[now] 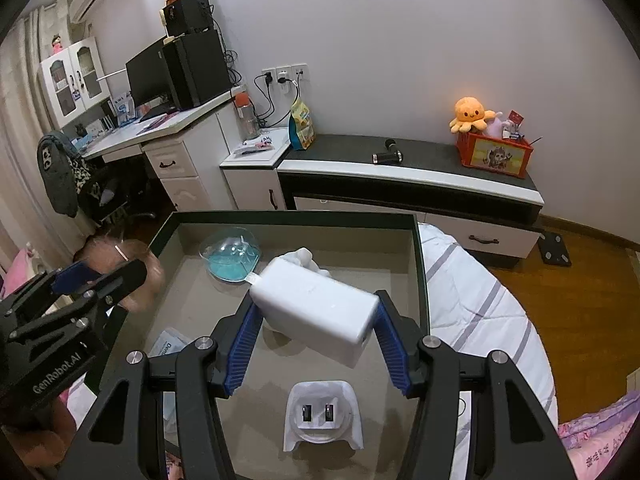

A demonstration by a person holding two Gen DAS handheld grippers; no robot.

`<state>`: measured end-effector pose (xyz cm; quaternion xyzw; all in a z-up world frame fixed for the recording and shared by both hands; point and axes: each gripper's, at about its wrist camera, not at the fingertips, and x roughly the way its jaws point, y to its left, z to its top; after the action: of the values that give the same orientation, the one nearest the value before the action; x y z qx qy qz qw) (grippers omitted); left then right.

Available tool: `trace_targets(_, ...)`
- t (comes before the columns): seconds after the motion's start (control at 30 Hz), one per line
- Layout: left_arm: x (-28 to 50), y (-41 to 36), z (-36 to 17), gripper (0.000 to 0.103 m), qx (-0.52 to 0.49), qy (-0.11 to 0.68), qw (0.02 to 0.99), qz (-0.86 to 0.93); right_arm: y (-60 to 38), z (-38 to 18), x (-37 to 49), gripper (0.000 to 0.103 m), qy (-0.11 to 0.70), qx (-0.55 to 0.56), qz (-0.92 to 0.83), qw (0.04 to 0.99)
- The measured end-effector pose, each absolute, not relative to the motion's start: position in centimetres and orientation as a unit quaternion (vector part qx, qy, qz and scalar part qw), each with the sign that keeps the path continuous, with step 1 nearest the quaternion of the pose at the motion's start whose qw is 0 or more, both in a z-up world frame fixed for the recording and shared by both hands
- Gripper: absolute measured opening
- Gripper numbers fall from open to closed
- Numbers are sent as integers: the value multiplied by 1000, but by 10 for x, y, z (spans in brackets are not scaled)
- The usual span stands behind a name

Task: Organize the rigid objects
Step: 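Carry the copper cylinder and power bank into the box and open both tools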

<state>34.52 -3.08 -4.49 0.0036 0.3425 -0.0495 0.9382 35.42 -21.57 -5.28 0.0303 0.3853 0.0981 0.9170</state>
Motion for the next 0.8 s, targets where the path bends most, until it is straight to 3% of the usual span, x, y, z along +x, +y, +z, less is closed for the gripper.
trace_targets(0.07,343,-30,-45,79,7,339,940,-44,-218,-52,356,62,383,34,102,917)
trace_targets(0.13,338,-29,-41,88,5,330,943,-40,-218,-52,356,83,386,37,104,916)
trace_targets(0.17,336,-28,-39,93,4,326,945,-39,-217,-52,355,83,385,39,105,916)
trace_targets(0.27,325,-26,-31,100,7,314,949,-39,-217,-51,352,88,385,44,106,916)
trace_targets(0.33,317,-22,-27,103,1,308,950,-42,-219,-49,347,103,384,44,88,918)
trace_targets(0.8,238,-11,1,103,-12,267,963,-36,-216,-17,281,103,339,43,95,935)
